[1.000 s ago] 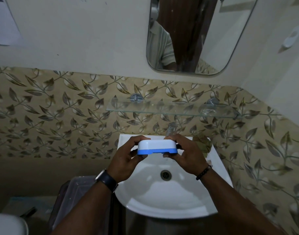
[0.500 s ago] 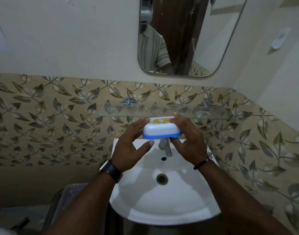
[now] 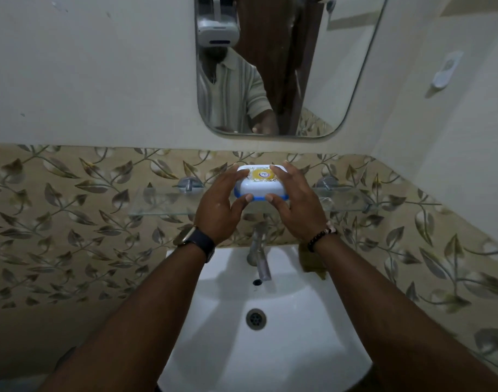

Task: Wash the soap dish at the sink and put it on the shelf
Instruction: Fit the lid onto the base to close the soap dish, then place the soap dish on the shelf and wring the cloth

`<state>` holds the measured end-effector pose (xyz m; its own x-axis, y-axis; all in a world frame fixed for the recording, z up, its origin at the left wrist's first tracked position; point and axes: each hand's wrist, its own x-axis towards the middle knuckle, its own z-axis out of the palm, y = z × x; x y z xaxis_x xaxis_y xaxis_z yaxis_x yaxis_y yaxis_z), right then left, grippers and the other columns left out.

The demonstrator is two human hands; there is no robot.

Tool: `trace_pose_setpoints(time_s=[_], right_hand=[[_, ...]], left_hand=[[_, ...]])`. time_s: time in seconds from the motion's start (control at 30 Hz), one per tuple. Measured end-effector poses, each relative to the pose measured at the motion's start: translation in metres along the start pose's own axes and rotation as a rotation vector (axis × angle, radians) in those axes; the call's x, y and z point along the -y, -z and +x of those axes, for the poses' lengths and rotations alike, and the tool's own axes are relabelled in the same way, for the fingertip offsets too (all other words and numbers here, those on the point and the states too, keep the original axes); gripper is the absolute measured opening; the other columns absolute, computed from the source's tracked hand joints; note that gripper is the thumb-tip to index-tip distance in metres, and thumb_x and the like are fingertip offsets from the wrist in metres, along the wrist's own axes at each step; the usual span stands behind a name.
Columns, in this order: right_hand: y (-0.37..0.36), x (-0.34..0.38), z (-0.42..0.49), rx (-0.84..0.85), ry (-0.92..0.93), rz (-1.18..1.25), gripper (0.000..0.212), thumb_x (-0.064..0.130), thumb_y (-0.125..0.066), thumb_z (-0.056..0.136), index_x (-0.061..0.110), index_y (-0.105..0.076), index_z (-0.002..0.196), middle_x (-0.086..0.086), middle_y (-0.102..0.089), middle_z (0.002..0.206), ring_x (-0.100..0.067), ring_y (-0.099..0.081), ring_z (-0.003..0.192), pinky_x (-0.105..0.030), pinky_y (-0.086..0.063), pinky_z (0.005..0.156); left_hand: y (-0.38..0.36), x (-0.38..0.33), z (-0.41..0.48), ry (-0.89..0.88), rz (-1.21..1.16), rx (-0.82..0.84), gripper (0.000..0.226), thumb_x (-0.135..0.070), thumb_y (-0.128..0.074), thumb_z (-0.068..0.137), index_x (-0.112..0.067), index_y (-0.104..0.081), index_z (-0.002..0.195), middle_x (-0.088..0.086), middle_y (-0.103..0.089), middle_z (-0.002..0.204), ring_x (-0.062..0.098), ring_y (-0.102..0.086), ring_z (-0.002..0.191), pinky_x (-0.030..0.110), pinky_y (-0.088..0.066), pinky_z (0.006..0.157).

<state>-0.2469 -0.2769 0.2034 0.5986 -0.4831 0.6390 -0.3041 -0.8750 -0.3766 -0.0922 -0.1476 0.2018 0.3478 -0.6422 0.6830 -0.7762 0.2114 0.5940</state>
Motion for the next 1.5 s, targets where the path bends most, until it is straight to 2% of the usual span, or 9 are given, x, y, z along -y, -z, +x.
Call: trace_pose_setpoints(time_s=[0.1, 0.3, 0.5, 0.63, 0.8, 1.0, 1.23, 1.4, 1.5], right_hand=[[-0.008, -0.012, 0.009, 0.021, -0.040, -0.014, 0.059, 0.029, -0.063, 0.097, 0.020, -0.040, 0.150, -0.011, -0.033, 0.158, -0.027, -0.041, 0.139, -0.046, -0.051, 0.103], [-0.028, -0.038, 0.010, 0.150, -0.127, -0.073, 0.056, 0.033, -0.060, 0.098, 0.022, -0.042, 0.150, -0.008, -0.027, 0.163, -0.029, -0.040, 0.141, -0.042, -0.047, 0.105], [-0.037, -0.050, 0.007, 0.104, -0.135, -0.060, 0.060, 0.038, -0.060, 0.097, 0.026, -0.038, 0.151, -0.009, -0.025, 0.164, -0.030, -0.040, 0.141, -0.042, -0.047, 0.105], [-0.034, -0.051, 0.003, 0.012, -0.089, -0.007, 0.065, 0.032, -0.067, 0.094, 0.022, -0.038, 0.151, -0.011, -0.026, 0.162, -0.025, -0.034, 0.144, -0.034, -0.044, 0.105], [-0.026, -0.066, -0.025, -0.207, -0.008, 0.007, 0.062, 0.037, -0.062, 0.096, 0.014, -0.041, 0.149, -0.016, -0.032, 0.158, -0.027, -0.032, 0.146, -0.041, -0.035, 0.116], [-0.014, -0.102, -0.073, -0.357, -0.012, -0.141, 0.060, 0.045, -0.052, 0.096, 0.017, -0.040, 0.148, -0.021, -0.037, 0.151, -0.035, -0.037, 0.138, -0.051, -0.034, 0.110], [-0.011, -0.145, -0.130, -0.202, -0.109, -0.220, 0.063, 0.043, -0.036, 0.101, 0.003, -0.035, 0.150, -0.024, -0.038, 0.153, -0.039, -0.037, 0.142, -0.055, -0.033, 0.113], [-0.016, -0.177, -0.142, -0.033, -0.233, -0.246, 0.065, 0.026, -0.053, 0.100, 0.004, -0.026, 0.155, -0.021, -0.025, 0.162, -0.036, -0.024, 0.150, -0.055, -0.029, 0.116], [-0.021, -0.196, -0.144, 0.197, -0.316, -0.262, 0.079, 0.042, -0.050, 0.100, 0.015, -0.004, 0.158, -0.015, -0.004, 0.167, -0.031, -0.006, 0.155, -0.050, -0.014, 0.124]], left_hand=[[-0.011, 0.009, 0.012, 0.038, 0.054, 0.049, 0.050, -0.018, -0.071, 0.092, -0.007, -0.055, 0.138, 0.011, -0.056, 0.144, 0.026, -0.052, 0.132, 0.024, -0.040, 0.102], [-0.035, 0.034, 0.019, 0.096, 0.266, 0.179, 0.051, -0.025, -0.067, 0.093, -0.017, -0.053, 0.141, 0.008, -0.052, 0.149, 0.029, -0.053, 0.128, 0.042, -0.051, 0.099], [-0.045, 0.046, 0.014, 0.080, 0.372, 0.150, 0.055, -0.040, -0.060, 0.094, -0.025, -0.047, 0.145, 0.005, -0.049, 0.152, 0.028, -0.055, 0.127, 0.043, -0.058, 0.087], [-0.054, 0.039, 0.009, 0.019, 0.388, 0.089, 0.058, -0.042, -0.059, 0.095, -0.020, -0.046, 0.147, 0.012, -0.036, 0.160, 0.032, -0.044, 0.139, 0.047, -0.050, 0.102], [-0.090, 0.020, -0.009, -0.195, 0.297, -0.018, 0.047, -0.035, -0.053, 0.100, -0.016, -0.051, 0.143, 0.016, -0.030, 0.161, 0.036, -0.030, 0.146, 0.051, -0.032, 0.117], [-0.148, 0.009, -0.044, -0.345, 0.265, 0.090, 0.044, -0.022, -0.057, 0.100, -0.014, -0.053, 0.143, 0.013, -0.038, 0.157, 0.033, -0.033, 0.146, 0.045, -0.031, 0.117], [-0.198, 0.007, -0.075, -0.324, 0.295, 0.338, 0.047, -0.024, -0.051, 0.101, -0.012, -0.048, 0.146, 0.009, -0.055, 0.146, 0.029, -0.048, 0.134, 0.043, -0.041, 0.109], [-0.231, 0.019, -0.081, -0.200, 0.352, 0.545, 0.062, -0.038, -0.042, 0.104, -0.013, -0.023, 0.157, 0.007, -0.031, 0.163, 0.023, -0.024, 0.152, 0.036, -0.013, 0.123], [-0.250, 0.034, -0.083, -0.073, 0.385, 0.696, 0.071, -0.041, -0.040, 0.103, -0.014, -0.006, 0.160, 0.003, -0.010, 0.168, 0.019, -0.007, 0.155, 0.037, 0.001, 0.126]])
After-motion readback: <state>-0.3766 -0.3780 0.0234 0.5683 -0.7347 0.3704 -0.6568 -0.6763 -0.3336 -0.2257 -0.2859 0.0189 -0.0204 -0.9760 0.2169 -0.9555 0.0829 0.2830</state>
